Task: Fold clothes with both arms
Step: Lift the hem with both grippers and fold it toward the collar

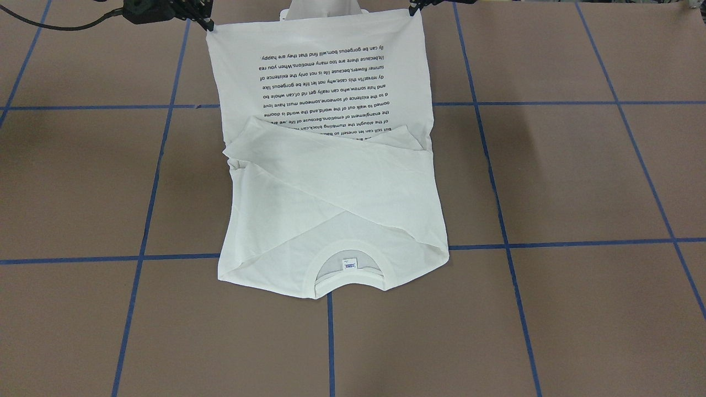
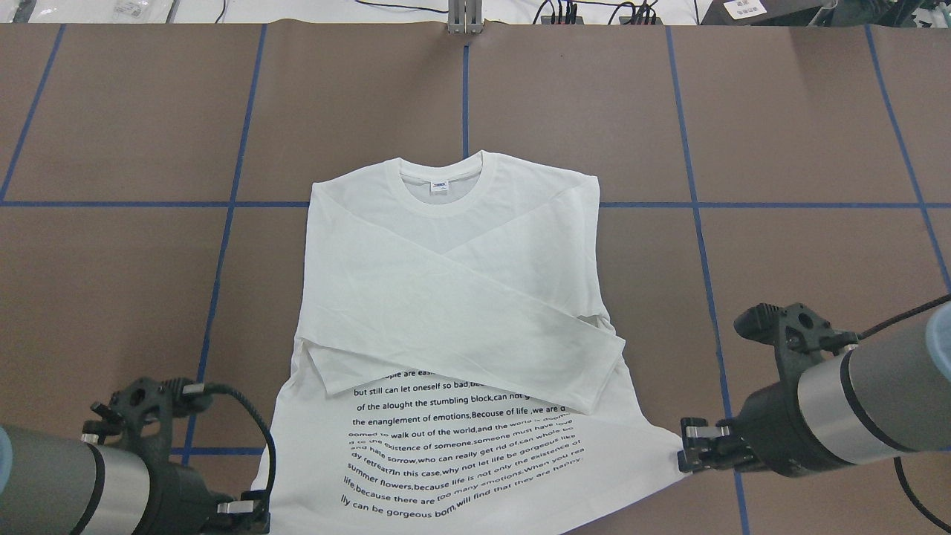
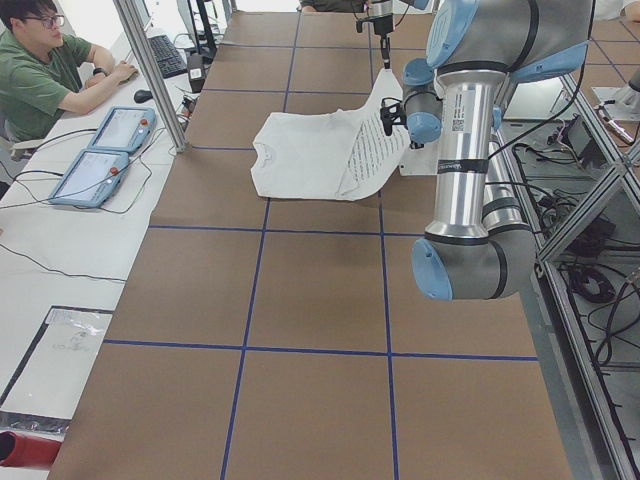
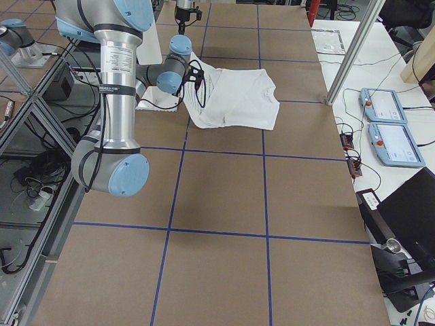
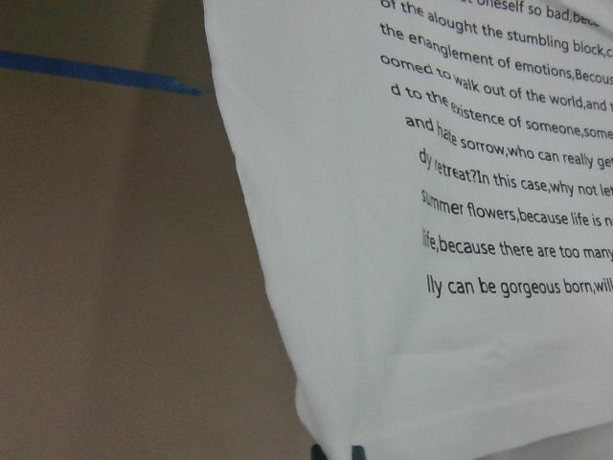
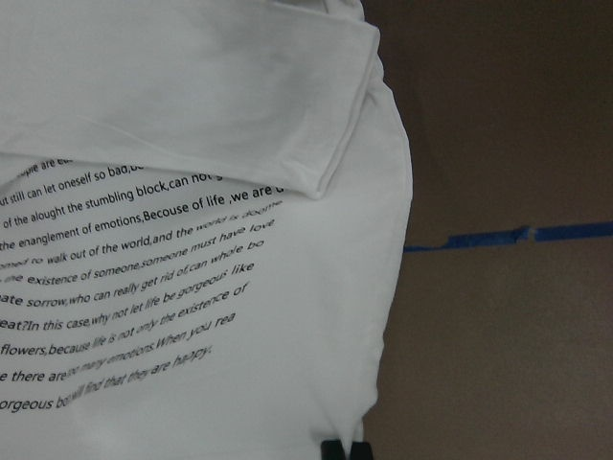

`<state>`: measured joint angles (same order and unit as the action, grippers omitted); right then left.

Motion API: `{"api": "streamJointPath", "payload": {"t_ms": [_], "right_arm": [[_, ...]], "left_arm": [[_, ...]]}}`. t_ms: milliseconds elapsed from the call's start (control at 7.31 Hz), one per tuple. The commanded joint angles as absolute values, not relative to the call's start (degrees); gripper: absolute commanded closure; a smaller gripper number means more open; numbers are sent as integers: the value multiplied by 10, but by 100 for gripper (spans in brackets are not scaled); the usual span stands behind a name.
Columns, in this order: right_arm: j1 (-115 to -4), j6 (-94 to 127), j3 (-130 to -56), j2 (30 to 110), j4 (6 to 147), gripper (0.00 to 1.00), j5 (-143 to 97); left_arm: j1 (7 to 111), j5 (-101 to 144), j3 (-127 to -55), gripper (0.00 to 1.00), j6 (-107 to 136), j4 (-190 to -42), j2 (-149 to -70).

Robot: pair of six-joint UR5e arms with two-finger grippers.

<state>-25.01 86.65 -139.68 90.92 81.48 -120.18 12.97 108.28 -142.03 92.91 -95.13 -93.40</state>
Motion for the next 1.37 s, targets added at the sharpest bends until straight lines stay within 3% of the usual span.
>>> {"api": "streamJointPath", "payload": {"t_ms": [0,547,820,1231], "right_arm": [[-332,857,-1321,829,816,100,-1214],[-486,817,-1165,708,814,100,-1278],[-496,809,-1085,649,814,100,-1274],[-515,786,-1010,609,814,100,-1274]], "left_arm": [[267,1159,-1383,100,855,-951,-954],[365,1185,-1223,100,840,-952,-1070],[408,1186,-1177,100,839,-956,-1104],[456,1182,-1018,100,796,-1018,-1165]]}}
